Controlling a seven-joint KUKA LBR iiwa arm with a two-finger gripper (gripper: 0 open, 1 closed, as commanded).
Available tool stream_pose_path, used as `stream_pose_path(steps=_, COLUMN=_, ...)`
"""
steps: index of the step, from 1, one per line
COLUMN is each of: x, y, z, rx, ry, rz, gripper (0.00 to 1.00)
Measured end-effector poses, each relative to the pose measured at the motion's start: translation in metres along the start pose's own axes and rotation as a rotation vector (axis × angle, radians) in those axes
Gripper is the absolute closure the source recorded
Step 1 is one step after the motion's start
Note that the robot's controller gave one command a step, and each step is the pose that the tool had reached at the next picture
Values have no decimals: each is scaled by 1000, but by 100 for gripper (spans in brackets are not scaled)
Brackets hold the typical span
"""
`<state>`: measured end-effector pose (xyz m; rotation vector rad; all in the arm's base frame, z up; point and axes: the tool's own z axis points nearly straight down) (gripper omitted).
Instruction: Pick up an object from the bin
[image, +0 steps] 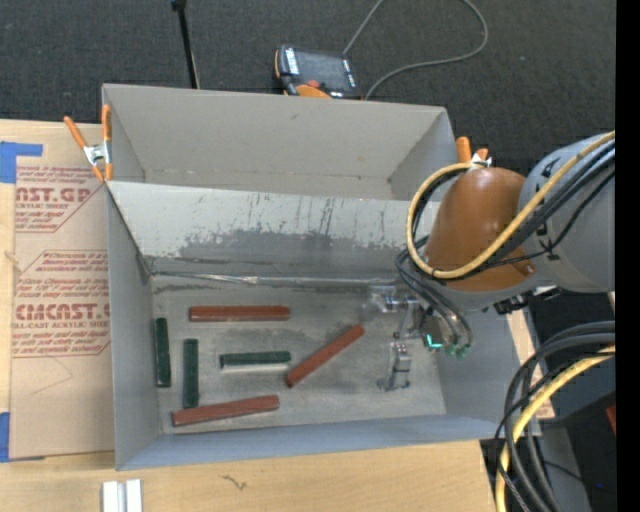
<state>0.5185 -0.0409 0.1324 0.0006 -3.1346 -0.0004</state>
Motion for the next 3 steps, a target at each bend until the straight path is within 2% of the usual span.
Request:
stream_pose_path(steps=1, x=-20, y=18, z=66, rx=-1, ry=-3, rz=-32, gripper=0)
stream_pose_path(steps=2, x=-21, y=17, z=62, rx=1, ry=-7, rz=-31, gripper=100)
stream_pose_path(steps=3, x=15, y=21, z=-78, rx=1, ry=-15, rz=-54, gripper=100)
